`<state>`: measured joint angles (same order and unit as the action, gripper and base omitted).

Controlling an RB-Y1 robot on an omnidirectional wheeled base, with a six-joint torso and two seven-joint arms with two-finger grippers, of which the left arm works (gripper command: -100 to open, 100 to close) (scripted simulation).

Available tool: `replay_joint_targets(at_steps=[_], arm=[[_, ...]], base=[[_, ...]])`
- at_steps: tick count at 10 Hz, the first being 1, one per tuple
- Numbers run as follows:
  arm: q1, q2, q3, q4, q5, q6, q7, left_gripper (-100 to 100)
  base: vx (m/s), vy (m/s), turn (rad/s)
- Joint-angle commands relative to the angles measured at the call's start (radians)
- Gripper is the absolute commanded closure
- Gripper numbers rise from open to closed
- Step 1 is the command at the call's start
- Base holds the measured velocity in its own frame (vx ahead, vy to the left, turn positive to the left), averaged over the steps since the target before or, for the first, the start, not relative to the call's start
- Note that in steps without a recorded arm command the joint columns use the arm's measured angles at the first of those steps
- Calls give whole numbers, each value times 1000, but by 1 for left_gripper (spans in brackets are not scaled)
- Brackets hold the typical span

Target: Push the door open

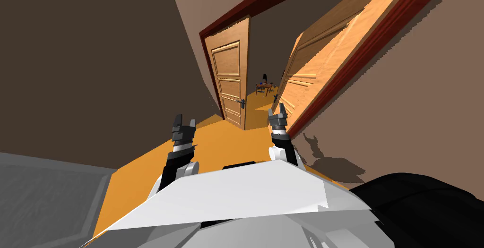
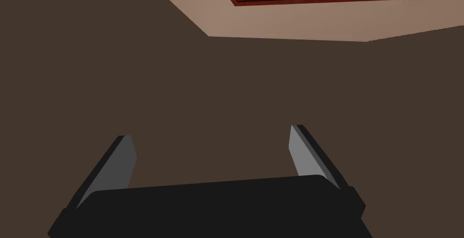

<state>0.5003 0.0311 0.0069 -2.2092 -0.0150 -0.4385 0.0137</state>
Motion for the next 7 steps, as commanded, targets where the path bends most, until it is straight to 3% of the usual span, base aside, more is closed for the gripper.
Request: replay_joint_targets(at_steps=[1, 7], arm=[[-15, 8, -11, 28, 0, 6, 4, -100], [-89, 36, -66, 162, 0, 34, 22, -100]], base=[[85, 10, -44], [210, 42, -120]])
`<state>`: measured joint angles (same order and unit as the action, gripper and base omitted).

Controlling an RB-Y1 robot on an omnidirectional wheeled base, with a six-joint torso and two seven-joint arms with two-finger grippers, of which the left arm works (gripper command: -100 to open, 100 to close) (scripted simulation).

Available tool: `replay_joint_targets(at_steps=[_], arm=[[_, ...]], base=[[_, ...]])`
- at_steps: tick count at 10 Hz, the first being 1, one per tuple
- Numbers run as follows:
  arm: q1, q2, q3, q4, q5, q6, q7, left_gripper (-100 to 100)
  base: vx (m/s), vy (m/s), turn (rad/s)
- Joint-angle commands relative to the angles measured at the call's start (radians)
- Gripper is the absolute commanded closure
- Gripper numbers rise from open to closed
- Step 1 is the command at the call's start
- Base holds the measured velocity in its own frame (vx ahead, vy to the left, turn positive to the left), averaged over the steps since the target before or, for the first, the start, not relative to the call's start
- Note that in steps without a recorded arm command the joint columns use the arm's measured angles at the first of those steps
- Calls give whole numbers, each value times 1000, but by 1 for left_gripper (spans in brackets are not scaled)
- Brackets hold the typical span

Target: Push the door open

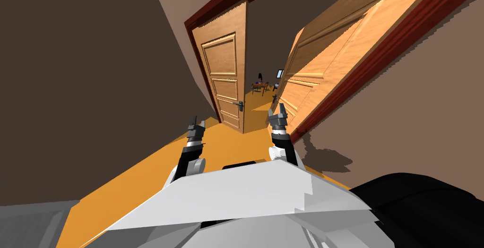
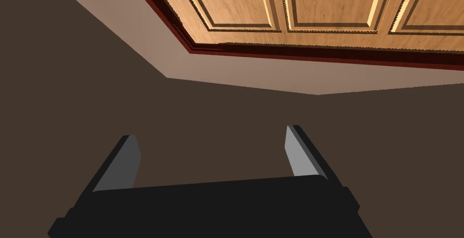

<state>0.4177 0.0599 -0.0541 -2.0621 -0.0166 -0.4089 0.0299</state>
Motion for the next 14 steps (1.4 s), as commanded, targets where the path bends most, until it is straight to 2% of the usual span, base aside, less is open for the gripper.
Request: replay_joint_targets(at_steps=[1, 2, 9, 10, 14], arm=[[-15, 9, -11, 30, 2, 8, 8, -100], [-32, 14, -24, 61, 2, 14, 12, -100], [-97, 31, -72, 180, 2, 39, 28, -100], [-117, 35, -87, 215, 2, 47, 33, -100], [-166, 45, -123, 306, 2, 66, 45, -100]], base=[[147, 31, -118], [143, 19, -126], [100, 34, -88], [121, 60, -148], [138, 56, -122]])
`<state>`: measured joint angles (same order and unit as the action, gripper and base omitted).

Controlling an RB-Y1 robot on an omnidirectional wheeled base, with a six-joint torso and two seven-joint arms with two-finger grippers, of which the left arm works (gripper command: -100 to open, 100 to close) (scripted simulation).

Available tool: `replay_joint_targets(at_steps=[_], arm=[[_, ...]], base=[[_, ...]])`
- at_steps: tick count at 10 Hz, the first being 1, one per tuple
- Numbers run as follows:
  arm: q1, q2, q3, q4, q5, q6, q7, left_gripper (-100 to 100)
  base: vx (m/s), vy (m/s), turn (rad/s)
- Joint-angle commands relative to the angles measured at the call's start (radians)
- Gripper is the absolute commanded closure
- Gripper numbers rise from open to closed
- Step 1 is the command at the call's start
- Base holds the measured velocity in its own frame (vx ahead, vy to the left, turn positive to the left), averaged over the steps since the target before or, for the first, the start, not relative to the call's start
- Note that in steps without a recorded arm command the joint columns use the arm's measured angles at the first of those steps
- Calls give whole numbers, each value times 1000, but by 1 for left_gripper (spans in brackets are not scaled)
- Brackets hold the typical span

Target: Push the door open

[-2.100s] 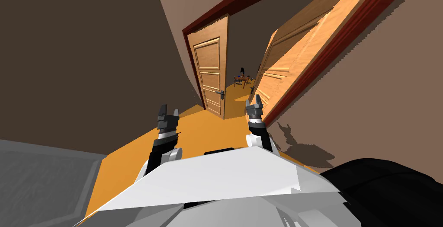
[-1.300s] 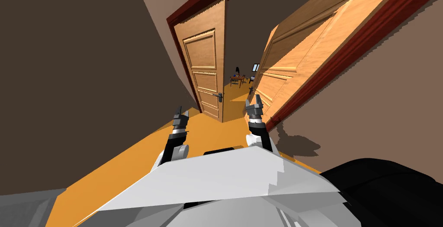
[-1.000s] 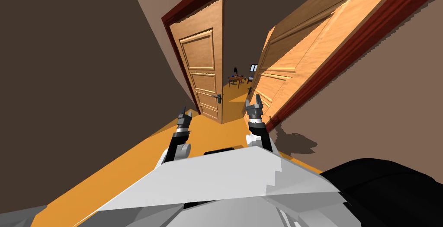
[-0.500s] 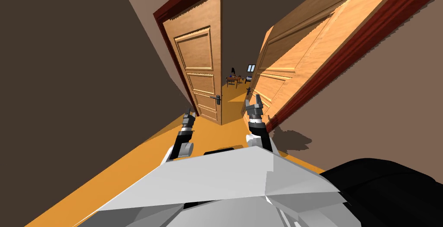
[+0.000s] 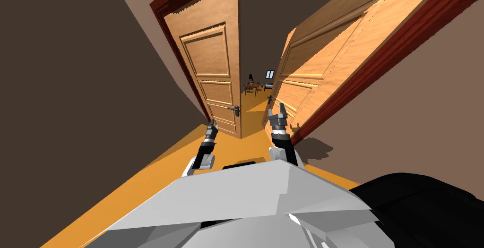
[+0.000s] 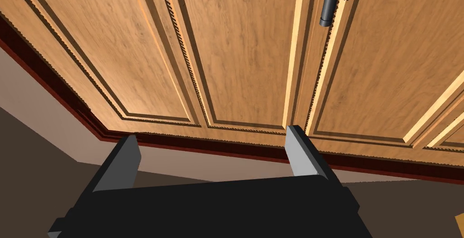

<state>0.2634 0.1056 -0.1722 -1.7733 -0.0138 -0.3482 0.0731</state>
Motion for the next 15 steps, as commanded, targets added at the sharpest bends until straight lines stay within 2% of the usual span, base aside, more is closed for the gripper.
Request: replay_joint_targets(at_steps=[1, 3, 4, 6, 12, 15], arm=[[-22, 1, -13, 35, 0, 9, 4, -100], [-51, 6, -34, 88, 0, 20, 11, -100], [-51, 6, -34, 88, 0, 20, 11, -100], [-70, 9, -48, 122, 0, 27, 16, -100], [-166, 23, -119, 297, 0, 64, 40, -100], [-188, 25, -136, 337, 0, 73, 45, -100]], base=[[94, 55, -84], [89, 35, -108], [102, 50, -68], [78, 54, -74], [172, 91, -143], [106, 62, -64]])
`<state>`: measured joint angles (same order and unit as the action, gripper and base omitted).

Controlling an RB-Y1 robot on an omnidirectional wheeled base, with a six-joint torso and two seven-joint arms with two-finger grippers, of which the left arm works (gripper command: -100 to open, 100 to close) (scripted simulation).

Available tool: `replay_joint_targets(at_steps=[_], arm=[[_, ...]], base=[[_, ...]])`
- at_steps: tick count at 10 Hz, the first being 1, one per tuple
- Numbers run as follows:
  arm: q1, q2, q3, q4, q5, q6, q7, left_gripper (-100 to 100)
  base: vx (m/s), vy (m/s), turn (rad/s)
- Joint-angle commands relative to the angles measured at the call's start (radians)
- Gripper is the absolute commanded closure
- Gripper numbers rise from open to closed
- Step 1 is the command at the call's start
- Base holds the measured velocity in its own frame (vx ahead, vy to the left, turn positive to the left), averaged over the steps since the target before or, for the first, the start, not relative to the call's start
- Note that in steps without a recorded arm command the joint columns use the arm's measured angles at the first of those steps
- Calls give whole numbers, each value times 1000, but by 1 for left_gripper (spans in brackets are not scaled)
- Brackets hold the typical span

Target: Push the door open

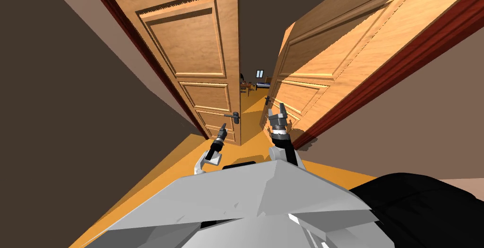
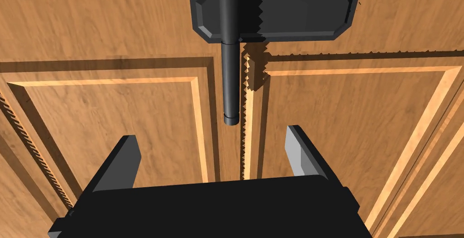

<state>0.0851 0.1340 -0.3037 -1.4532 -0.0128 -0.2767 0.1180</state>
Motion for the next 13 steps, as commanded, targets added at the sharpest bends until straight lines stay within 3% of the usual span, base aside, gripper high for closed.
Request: replay_joint_targets(at_steps=[1, 3, 12, 13], arm=[[-17, -2, -10, 31, -1, 4, 2, -100], [-19, -4, -12, 32, -2, 8, 1, -100], [-59, -28, 19, 109, 1, -19, -8, -100], [-59, -28, 19, 109, 1, -19, -8, 100]], base=[[118, 73, -90], [87, 38, -42], [182, -42, -28], [-15, 3, 3]])
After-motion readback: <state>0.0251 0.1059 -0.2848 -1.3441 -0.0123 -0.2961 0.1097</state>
